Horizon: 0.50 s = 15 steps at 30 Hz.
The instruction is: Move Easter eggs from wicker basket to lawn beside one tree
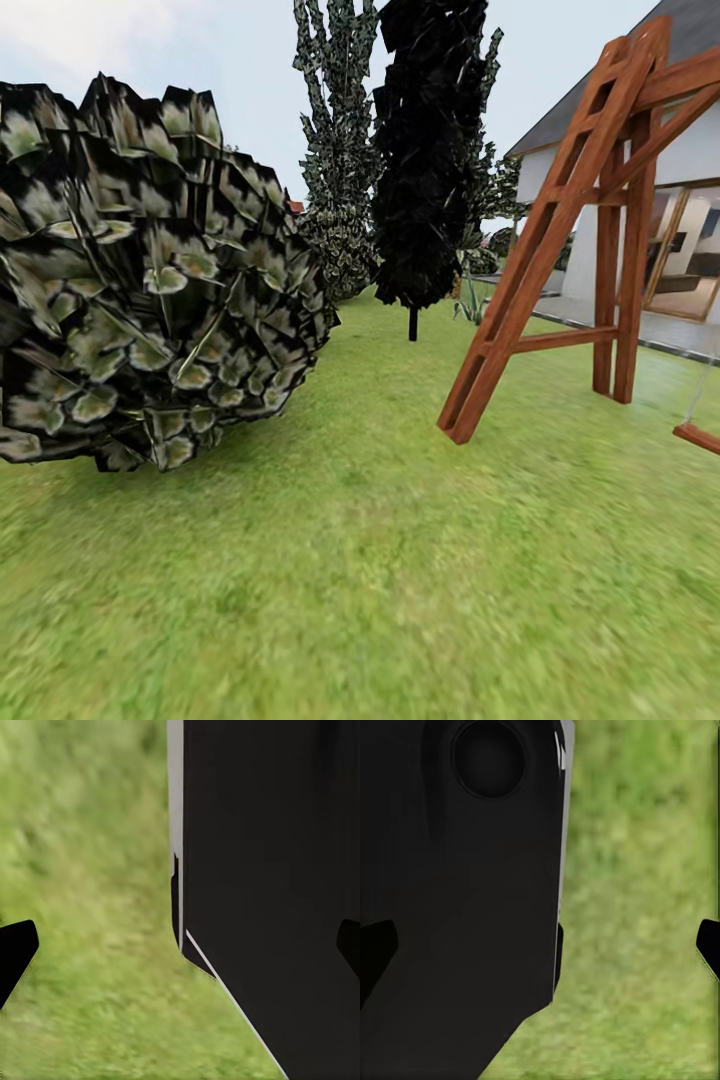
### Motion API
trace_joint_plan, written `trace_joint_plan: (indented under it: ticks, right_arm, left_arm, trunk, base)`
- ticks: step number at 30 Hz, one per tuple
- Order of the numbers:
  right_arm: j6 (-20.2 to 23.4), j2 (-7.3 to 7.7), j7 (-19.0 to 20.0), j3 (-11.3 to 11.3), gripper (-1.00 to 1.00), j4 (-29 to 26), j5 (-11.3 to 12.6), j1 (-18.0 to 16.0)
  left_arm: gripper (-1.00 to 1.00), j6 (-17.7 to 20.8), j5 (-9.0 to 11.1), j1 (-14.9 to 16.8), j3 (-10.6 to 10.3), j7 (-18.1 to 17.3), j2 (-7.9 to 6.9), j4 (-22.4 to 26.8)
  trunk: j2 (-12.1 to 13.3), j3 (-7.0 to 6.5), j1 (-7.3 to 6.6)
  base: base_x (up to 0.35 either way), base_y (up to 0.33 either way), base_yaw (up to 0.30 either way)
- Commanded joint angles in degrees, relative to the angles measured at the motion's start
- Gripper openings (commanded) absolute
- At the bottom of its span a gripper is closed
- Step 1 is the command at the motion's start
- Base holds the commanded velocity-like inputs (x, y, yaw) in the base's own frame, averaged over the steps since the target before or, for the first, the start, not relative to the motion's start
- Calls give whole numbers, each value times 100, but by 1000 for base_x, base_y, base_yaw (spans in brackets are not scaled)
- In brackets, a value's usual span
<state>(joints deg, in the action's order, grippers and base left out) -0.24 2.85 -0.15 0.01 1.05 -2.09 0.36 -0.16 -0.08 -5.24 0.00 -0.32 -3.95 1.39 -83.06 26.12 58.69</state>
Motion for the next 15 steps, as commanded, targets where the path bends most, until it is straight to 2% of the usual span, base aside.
trace_joint_plan:
  ticks: [1,4,9,15]
  right_arm:
    - [-3,2,0,-1,100,1,-23,-1]
    - [-3,1,5,4,100,1,-30,-1]
    - [-3,5,0,4,100,0,-27,-1]
    - [-3,4,1,-1,100,1,-16,-1]
  left_arm:
    - [100,-2,-1,-3,0,-3,-1,10]
    - [100,-2,-1,-3,0,-2,0,10]
    - [100,-2,-1,-3,0,-3,-1,10]
    - [100,-2,-1,-3,0,-3,0,10]
  trunk:
    - [-1,3,4]
    - [-1,3,4]
    - [-1,3,4]
    - [-1,3,4]
  base:
    - [318,0,0]
    - [318,0,-34]
    - [318,0,-155]
    - [318,0,-18]
